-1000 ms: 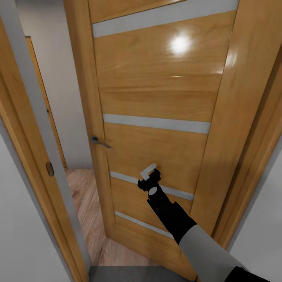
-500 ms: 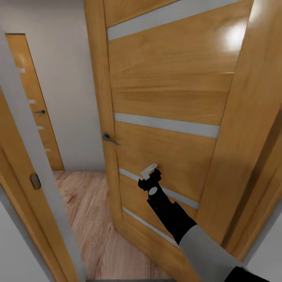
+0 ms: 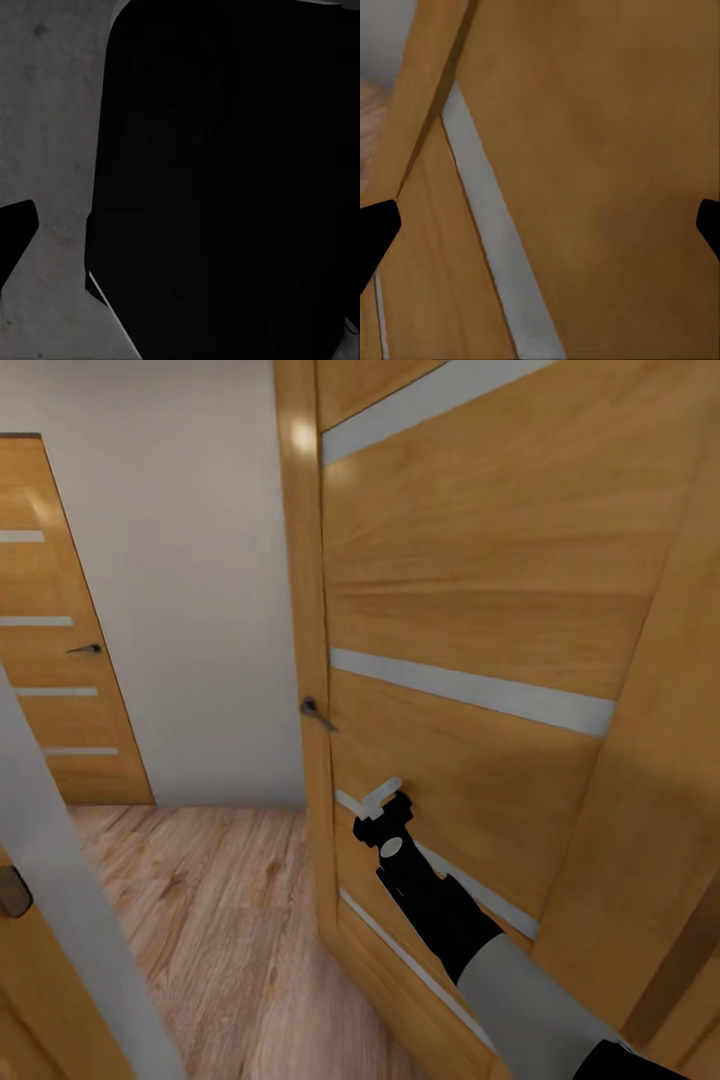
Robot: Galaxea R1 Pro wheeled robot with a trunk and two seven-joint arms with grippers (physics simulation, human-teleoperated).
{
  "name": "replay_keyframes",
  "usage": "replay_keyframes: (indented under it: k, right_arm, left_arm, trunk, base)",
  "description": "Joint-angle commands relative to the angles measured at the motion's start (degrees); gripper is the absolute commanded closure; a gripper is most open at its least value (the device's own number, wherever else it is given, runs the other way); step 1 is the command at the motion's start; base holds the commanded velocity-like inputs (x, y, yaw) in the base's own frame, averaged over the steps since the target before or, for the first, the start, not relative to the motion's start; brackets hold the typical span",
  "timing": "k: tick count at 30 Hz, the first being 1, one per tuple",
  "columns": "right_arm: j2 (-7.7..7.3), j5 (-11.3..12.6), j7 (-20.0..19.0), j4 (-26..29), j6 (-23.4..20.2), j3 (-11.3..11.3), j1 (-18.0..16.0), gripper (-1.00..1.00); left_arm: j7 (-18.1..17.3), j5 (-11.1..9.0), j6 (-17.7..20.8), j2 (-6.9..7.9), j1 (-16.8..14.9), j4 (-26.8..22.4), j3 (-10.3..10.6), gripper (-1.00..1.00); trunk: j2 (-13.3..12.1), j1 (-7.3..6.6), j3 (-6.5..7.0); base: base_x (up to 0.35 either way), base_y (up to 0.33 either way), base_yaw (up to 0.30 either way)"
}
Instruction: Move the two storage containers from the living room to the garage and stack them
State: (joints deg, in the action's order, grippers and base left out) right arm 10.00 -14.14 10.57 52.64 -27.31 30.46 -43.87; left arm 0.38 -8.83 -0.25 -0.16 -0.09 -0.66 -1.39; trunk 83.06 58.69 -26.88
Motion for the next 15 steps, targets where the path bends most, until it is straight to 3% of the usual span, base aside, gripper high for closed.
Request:
replay_keyframes:
  k: [1,10,15]
  right_arm:
    - [0.0,-1.16,0.35,-0.18,-0.55,0.03,-0.07,-1.0]
    - [0.0,-1.24,1.82,-3.32,-0.55,-0.14,-0.07,-1.0]
    - [0.0,-1.24,1.91,-3.37,-0.55,-0.22,-0.07,-1.0]
  left_arm:
    - [0.05,-0.4,-0.02,-0.01,0.0,-0.04,-0.11,-1.0]
    - [-0.01,-0.4,-0.03,-0.01,0.0,-0.04,-0.11,-1.0]
    - [0.04,-0.4,-0.02,-0.01,0.0,-0.04,-0.11,-1.0]
  trunk:
    - [0.02,0.03,-0.05]
    - [0.02,0.03,-0.05]
    - [0.02,0.03,-0.05]
  base:
    - [0.321,0.0,0.0]
    - [0.28,0.003,0.0]
    - [0.178,0.136,0.0]
